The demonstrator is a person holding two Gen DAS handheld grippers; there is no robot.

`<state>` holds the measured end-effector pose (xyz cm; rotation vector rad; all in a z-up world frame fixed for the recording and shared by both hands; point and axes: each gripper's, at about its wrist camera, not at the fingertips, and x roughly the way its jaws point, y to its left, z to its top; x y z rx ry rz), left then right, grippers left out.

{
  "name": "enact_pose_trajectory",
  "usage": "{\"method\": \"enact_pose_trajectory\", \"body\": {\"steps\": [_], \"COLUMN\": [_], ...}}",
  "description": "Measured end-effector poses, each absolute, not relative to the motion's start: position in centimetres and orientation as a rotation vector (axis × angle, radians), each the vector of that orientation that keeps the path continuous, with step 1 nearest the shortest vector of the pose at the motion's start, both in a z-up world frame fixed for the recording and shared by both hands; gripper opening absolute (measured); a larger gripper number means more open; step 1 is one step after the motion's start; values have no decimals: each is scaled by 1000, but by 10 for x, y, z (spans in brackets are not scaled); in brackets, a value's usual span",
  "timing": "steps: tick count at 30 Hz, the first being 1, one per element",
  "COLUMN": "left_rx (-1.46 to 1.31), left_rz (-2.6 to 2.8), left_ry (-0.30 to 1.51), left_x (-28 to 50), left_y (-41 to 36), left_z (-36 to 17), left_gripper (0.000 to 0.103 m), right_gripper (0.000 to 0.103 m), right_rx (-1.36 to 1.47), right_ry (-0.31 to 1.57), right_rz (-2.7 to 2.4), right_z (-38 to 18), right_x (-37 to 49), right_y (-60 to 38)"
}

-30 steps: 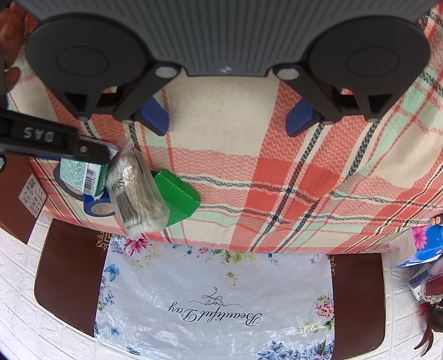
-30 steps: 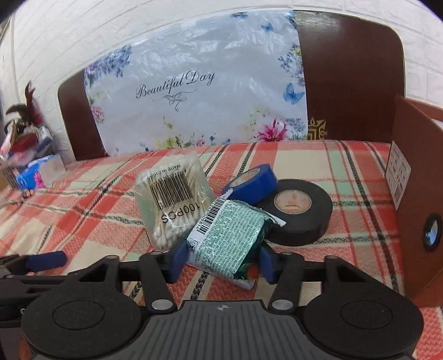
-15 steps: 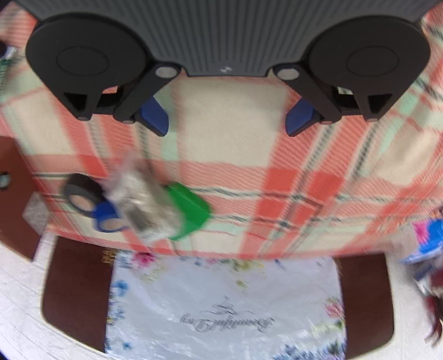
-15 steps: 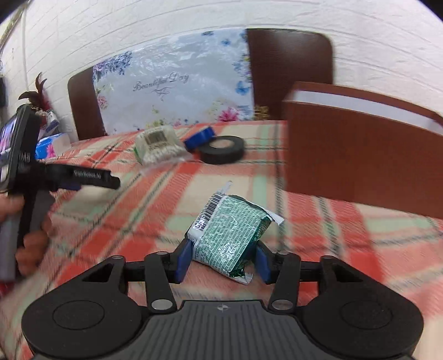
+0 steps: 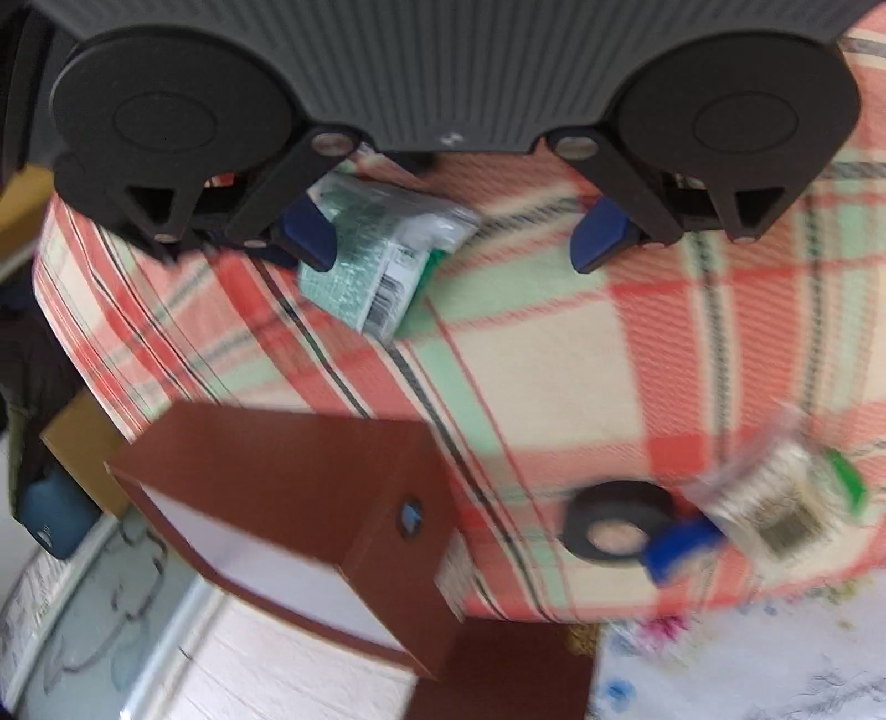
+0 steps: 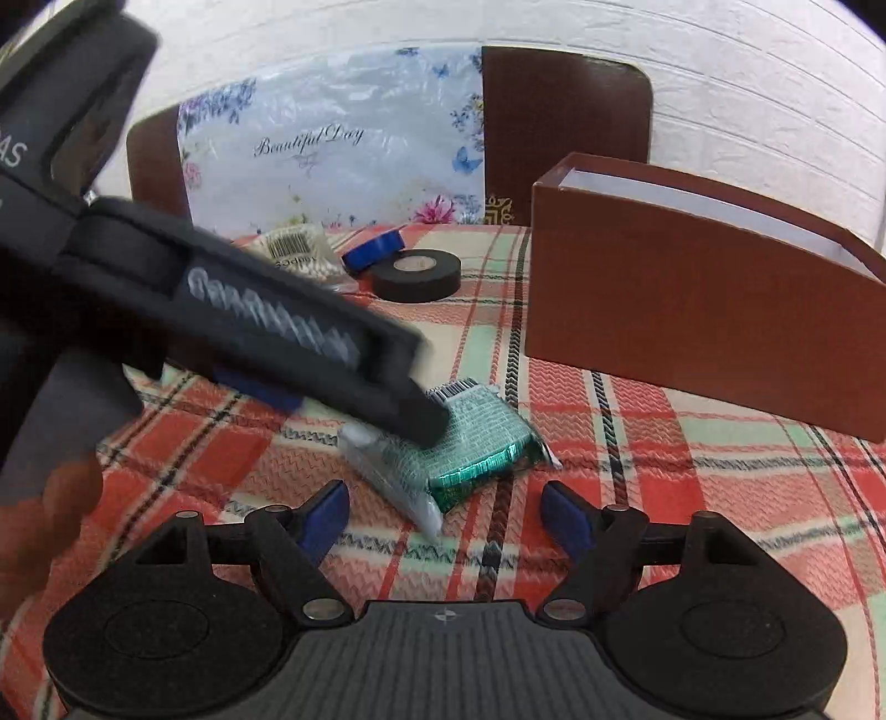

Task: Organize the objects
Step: 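Lower the packet into the brown box and release it, then reach the right gripper to the clear cotton swab bag and grasp it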

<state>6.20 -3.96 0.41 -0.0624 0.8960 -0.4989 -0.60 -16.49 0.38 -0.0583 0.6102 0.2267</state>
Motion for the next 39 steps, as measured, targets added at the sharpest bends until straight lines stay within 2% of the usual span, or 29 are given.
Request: {"method": "enact_pose_trajectory", "body": {"steps": [1, 2, 3, 5, 13, 22, 23, 24, 25, 26, 29, 31, 39], "left_rx": [-22, 5, 19, 31, 57, 122, 139, 161, 181, 190, 171, 176, 142], "left_rz": [-498, -508, -519, -513, -581, -605, -601, -595, -582, -565, -560, -565, -553], "left_ry": [885, 883, 883, 887, 694, 632, 620, 611, 613, 627, 649, 634, 563], "left_x": [60, 59, 59, 62, 71, 132, 140, 147, 154, 158, 161, 153, 108], "left_y": [-46, -51, -55, -61, -93, -167, -180, -192, -203, -208, -203, -195, -165], "left_z": [4, 4, 5, 14, 83, 103, 103, 102, 100, 97, 93, 89, 100], "left_gripper": [88, 81, 63, 58, 58, 62, 63, 67, 75, 78, 79, 85, 85], "right_gripper": [52, 47, 35, 35, 38, 40, 42, 49, 64, 69, 71, 72, 73], "right_rx": [-63, -62, -61, -73, -92, -40, -43, -52, -65, -63, -3, 21, 20], "right_ry": [605, 599, 590, 549, 276, 260, 260, 268, 297, 330, 325, 302, 193], "right_rz": [230, 239, 241, 225, 107, -43, -79, -120, -167, -199, -215, -217, -217], "right_z": [4, 5, 6, 11, 57, 74, 73, 71, 69, 66, 61, 58, 56], "right_x": [-3, -1, -1, -4, 0, 74, 85, 95, 105, 112, 102, 89, 41], "right_y": [-164, -163, -163, -163, -187, -252, -260, -268, -274, -282, -300, -303, -271]}}
